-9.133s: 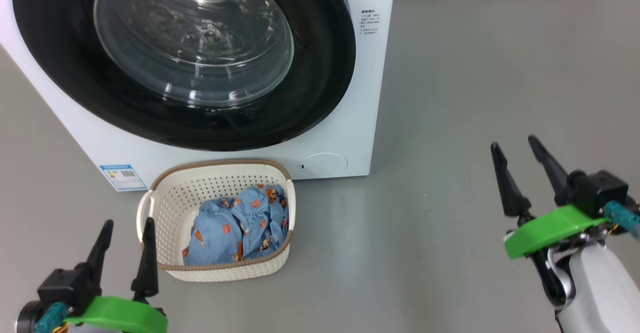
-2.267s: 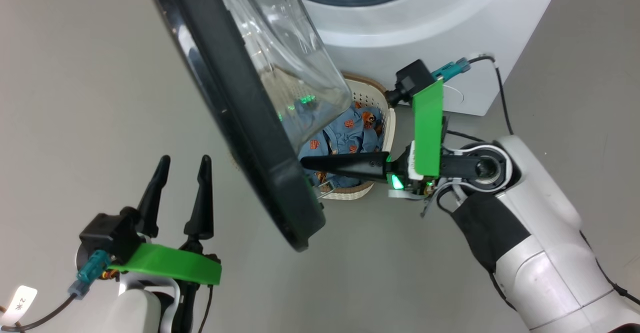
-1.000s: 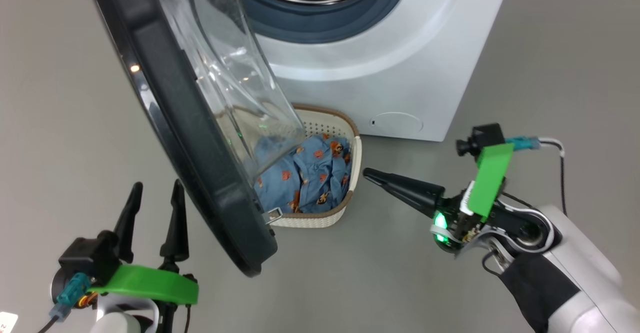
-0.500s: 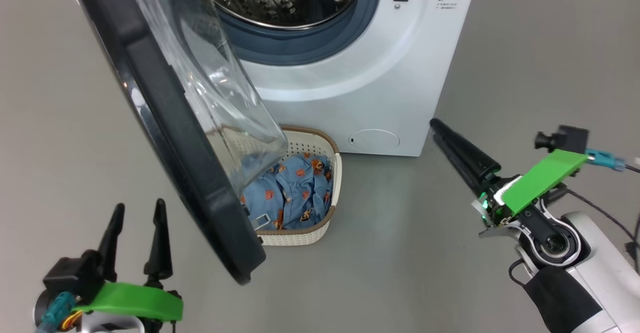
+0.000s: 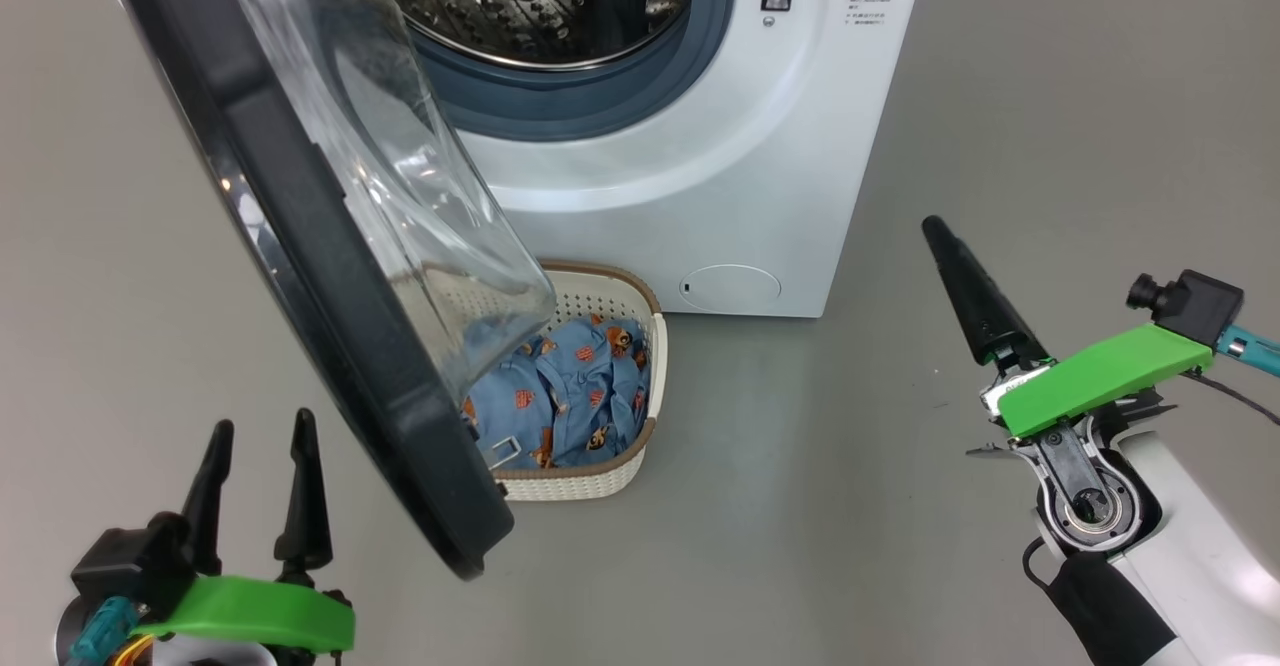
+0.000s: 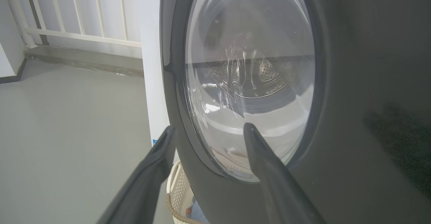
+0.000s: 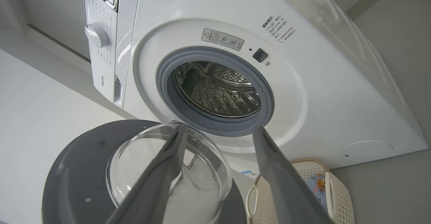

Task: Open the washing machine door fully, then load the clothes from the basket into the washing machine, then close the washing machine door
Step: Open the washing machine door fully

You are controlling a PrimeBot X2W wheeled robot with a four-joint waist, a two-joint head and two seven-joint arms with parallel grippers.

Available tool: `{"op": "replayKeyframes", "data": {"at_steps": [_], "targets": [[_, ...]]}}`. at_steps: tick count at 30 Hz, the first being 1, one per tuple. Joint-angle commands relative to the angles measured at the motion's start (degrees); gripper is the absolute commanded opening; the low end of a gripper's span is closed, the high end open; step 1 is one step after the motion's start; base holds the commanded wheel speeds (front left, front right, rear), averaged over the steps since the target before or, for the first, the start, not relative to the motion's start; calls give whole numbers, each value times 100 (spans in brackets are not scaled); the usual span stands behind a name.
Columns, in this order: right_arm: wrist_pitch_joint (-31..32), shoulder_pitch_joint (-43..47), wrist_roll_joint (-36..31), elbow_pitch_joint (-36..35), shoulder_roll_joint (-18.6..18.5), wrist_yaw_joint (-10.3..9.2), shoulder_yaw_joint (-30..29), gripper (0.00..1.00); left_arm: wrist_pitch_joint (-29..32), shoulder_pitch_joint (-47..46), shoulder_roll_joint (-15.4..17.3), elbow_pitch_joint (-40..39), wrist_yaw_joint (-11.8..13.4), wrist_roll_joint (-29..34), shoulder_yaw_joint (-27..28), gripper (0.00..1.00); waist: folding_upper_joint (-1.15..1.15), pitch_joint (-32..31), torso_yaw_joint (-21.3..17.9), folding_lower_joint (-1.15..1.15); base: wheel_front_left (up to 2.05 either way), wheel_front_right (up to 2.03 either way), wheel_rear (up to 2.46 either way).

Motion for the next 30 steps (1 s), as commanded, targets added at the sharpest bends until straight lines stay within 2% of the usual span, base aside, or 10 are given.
{"op": "replayKeyframes", "data": {"at_steps": [1,7,10,14,18,25,30], "targets": [[-204,-57,-196,-99,6,18,71,100,-37,-23,87,-155,-10,32,206,100,0,-6,-11,0,0,0,0],[-678,-78,-570,100,47,18,-35,100,-37,-26,72,-150,-10,47,237,100,0,-17,-32,0,0,0,0],[-854,-64,-1082,205,18,18,-121,100,-37,-21,64,-151,-10,66,247,100,0,-27,-46,0,0,0,0],[-916,107,-1438,230,220,18,-476,100,-37,-1,55,-173,-10,78,279,100,0,-41,-78,0,0,0,0],[-922,378,-1734,142,359,18,-796,100,-37,48,47,-205,-10,73,344,100,0,-76,-144,0,0,0,0],[-923,902,-2662,-192,563,18,-1435,100,-37,163,39,-286,-10,55,441,100,0,-120,-287,0,0,0,0],[-924,1320,-3379,-488,624,18,-1687,100,-37,247,33,-311,-10,81,487,100,0,-164,-359,0,0,0,0]]}}
